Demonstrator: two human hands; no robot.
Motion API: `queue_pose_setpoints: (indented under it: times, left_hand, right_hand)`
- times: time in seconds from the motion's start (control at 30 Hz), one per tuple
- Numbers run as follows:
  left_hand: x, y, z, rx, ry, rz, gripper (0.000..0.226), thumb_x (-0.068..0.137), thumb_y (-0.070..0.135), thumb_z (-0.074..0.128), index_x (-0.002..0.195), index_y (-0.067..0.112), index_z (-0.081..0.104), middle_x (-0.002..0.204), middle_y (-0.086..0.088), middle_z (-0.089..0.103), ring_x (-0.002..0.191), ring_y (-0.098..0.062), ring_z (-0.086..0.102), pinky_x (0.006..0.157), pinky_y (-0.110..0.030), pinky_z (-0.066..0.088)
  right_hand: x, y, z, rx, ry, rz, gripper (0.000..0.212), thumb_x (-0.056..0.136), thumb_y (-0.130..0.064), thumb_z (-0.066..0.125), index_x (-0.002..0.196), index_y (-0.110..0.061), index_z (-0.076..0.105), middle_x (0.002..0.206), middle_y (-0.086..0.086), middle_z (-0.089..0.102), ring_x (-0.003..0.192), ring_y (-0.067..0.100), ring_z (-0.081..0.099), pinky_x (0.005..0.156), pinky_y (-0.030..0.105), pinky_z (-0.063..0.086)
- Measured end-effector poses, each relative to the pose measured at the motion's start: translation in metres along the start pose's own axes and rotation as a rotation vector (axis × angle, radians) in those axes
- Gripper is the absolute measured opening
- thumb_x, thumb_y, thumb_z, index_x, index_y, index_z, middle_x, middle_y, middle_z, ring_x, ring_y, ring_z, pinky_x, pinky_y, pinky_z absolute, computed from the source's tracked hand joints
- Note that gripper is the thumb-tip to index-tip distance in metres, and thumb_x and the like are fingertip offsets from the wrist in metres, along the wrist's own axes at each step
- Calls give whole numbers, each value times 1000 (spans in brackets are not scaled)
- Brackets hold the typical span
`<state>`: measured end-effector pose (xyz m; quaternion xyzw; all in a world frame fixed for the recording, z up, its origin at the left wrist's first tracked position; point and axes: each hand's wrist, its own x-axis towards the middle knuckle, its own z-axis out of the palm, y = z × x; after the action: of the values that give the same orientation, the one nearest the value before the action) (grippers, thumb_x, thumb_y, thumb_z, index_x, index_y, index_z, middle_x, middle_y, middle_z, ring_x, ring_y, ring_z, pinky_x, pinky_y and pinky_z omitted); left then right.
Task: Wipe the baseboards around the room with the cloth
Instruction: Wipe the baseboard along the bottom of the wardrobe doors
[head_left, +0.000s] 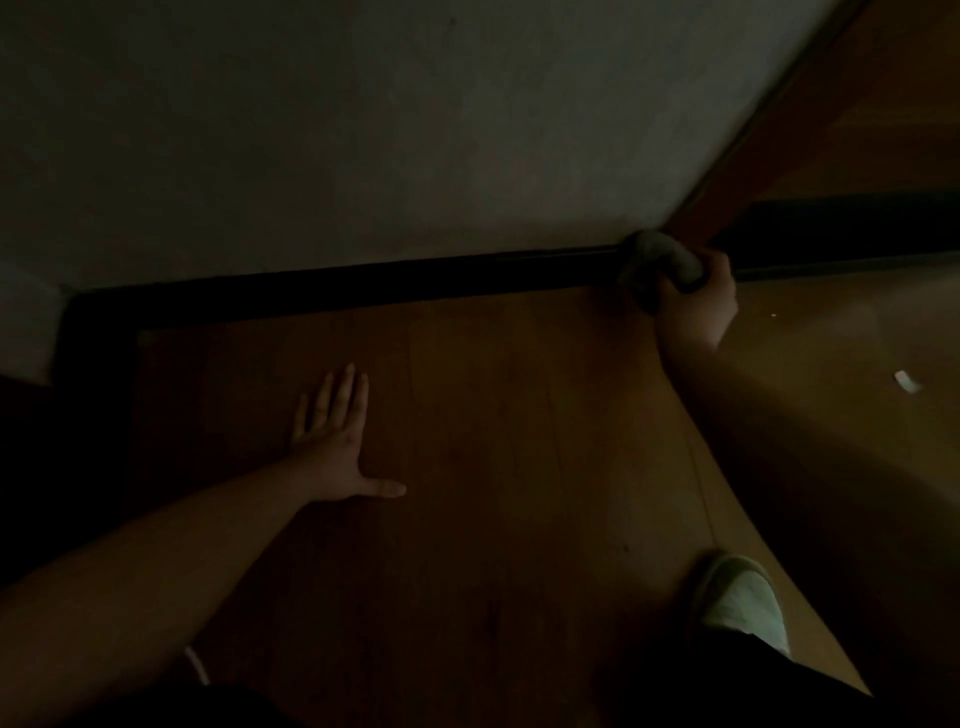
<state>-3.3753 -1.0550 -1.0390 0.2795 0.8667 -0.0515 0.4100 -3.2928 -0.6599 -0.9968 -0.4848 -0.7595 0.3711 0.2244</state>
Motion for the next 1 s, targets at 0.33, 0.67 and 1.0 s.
queue_pose_setpoints:
  times: [0.33, 0.67, 1.0]
  left_hand:
    - [-4, 2, -4, -9, 8, 8, 152, 48, 98, 54, 129, 25, -53, 136, 2, -60, 135, -25, -45, 115, -54, -17]
    - [-5, -2, -5, -12, -10, -10, 152, 49, 97, 55, 126, 26, -55, 130, 5, -63, 131, -23, -48, 115, -53, -17]
    - [-5, 2, -4, -26, -18, -12, 153, 49, 96, 57, 129, 26, -53, 134, 4, -63, 132, -25, -50, 114, -53, -21]
  right_hand:
    - [-129, -38, 115, 49, -408, -147, 44, 76, -16, 73, 118, -16, 61, 115, 9, 60, 106, 26, 58, 92, 39, 49]
    - [-132, -64, 150, 56, -448, -74, 38, 84, -10, 68, 120, -15, 57, 123, 9, 54, 111, 25, 55, 87, 26, 41]
    - [-20, 1, 52, -165, -168, -73, 33, 89, -5, 56, 122, -10, 55, 129, 14, 53, 116, 31, 53, 93, 32, 42]
